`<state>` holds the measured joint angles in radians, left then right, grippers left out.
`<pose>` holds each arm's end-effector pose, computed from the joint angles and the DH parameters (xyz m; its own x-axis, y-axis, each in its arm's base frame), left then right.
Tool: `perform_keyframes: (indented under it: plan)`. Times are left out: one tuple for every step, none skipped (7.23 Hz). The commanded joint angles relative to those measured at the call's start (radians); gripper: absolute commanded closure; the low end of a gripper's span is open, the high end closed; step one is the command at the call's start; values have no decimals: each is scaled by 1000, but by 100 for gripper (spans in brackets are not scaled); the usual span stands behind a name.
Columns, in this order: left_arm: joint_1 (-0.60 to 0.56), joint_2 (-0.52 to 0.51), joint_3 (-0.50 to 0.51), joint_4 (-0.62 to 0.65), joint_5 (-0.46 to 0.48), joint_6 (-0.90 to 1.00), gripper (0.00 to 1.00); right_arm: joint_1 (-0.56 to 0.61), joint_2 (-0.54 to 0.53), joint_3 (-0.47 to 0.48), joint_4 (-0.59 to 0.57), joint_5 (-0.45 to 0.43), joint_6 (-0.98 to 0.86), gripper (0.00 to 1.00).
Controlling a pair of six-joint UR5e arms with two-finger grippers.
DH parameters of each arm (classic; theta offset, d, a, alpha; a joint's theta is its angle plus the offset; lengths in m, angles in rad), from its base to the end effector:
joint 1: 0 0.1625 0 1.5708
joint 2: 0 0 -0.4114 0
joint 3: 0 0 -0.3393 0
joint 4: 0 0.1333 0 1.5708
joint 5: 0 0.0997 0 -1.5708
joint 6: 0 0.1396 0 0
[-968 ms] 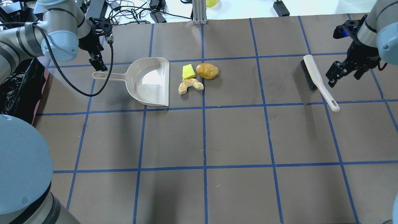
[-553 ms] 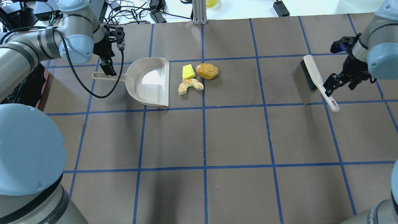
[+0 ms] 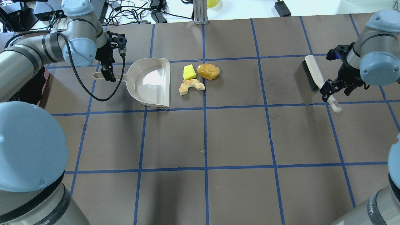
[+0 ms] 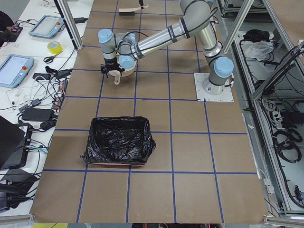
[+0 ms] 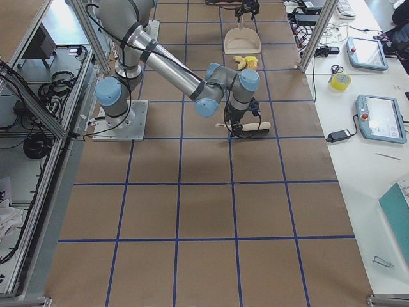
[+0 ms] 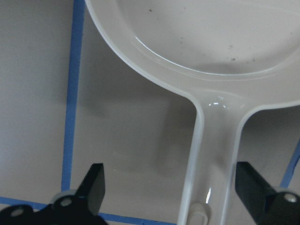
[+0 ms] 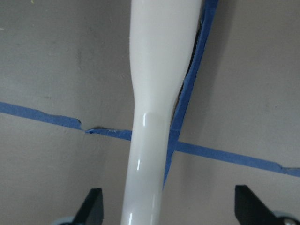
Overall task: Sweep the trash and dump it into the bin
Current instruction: 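Grasp the white dustpan handle with the left gripper while the right grasps the brush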
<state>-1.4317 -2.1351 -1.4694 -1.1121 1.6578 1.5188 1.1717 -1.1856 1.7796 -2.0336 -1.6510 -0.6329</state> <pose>-0.0337 -0.6335 0.2191 -0.1897 0.9818 -0.0003 0.9781 0.1890 0.0870 -0.0881 -0.5233 0.2029 -0.9717 -0.2358 -0.0133 -0.2350 0.9600 0.1525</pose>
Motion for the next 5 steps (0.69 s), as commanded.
perform_keyframes:
  plan:
    - [0,46,-11,-73,4,1,3,0,14,0,-13,-3,2,15]
    - [2,52,-35,-77,4,3,3,5,4,0,-10,-3,9,15]
    - [0,54,-57,-52,11,1,2,6,1,0,-2,-3,15,15]
    - [0,54,-63,-26,32,24,3,6,-3,0,1,-1,15,15]
    - [2,49,-65,-9,34,73,4,9,-6,0,1,-1,15,15]
